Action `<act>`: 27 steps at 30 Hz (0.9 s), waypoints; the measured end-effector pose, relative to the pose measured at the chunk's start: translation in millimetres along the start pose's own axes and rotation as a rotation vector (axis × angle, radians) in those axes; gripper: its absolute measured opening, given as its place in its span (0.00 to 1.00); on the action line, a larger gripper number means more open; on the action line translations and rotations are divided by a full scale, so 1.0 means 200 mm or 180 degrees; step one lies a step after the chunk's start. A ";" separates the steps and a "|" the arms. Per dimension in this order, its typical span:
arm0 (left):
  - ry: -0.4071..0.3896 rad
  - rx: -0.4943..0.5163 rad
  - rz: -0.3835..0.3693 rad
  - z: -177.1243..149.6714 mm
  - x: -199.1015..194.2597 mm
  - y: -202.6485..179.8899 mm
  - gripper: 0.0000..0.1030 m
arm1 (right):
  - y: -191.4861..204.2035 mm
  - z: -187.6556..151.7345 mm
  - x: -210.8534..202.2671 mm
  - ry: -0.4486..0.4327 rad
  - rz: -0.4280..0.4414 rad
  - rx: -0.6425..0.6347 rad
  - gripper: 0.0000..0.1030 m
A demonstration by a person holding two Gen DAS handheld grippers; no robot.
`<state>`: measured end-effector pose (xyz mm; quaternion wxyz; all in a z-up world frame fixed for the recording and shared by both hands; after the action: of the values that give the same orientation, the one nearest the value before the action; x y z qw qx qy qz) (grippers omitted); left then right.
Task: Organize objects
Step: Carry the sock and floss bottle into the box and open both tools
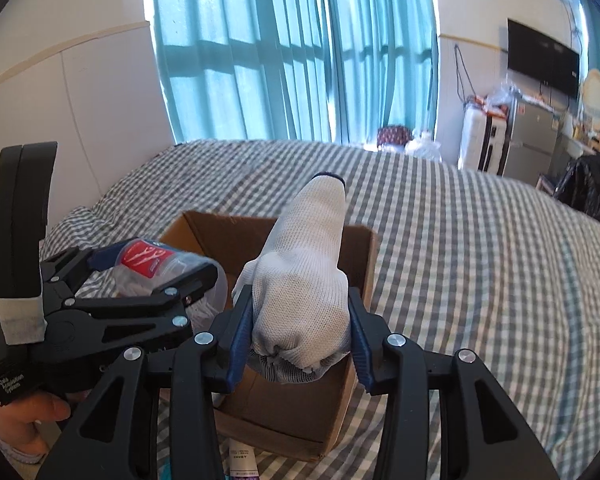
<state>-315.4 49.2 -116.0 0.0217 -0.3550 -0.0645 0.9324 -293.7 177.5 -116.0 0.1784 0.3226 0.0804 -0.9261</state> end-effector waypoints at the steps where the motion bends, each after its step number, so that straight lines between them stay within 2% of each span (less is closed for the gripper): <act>1: 0.0025 0.0000 -0.0004 -0.01 0.02 0.01 0.87 | -0.01 -0.01 0.01 0.0016 0.0019 0.0020 0.44; 6: 0.0128 0.0004 -0.0003 -0.06 0.03 0.02 0.88 | -0.03 -0.02 -0.02 -0.0049 0.0061 0.0105 0.46; 9: 0.0084 0.0028 0.0039 -0.05 -0.02 0.02 0.90 | -0.03 0.01 -0.10 -0.0151 -0.0012 0.0072 0.49; 10: 0.0036 0.0037 0.0052 -0.04 -0.05 0.02 0.95 | -0.03 0.03 -0.12 -0.0170 -0.0047 0.0064 0.55; 12: -0.0071 0.0042 0.0089 0.00 -0.13 0.02 1.00 | -0.04 0.07 -0.19 -0.0232 -0.0095 0.0067 0.57; 19: -0.0322 0.0051 0.0161 0.08 -0.41 0.02 1.00 | -0.03 0.14 -0.52 -0.0410 -0.0250 0.0018 0.63; 22: -0.0376 0.0046 0.0162 0.07 -0.53 0.03 1.00 | -0.03 0.15 -0.67 -0.0473 -0.0331 -0.0027 0.68; 27: -0.0386 0.0013 0.0189 0.00 -0.65 0.07 1.00 | 0.00 0.10 -0.86 -0.0501 -0.0468 -0.0103 0.70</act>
<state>-217.5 24.1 -31.9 -0.0091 -0.2995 -0.0532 0.9526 -180.9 220.2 7.1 0.1209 0.2392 0.1045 -0.9577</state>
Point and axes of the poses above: each gripper's, at about its wrist camera, not at the fingertips, and x roughly the way its jaws point, y to its left, z to its top, the point moved 10 cm from there along x, roughly the way its jaws point, and after that the axes turned 10 degrees about -x, right-handed, at the moved point
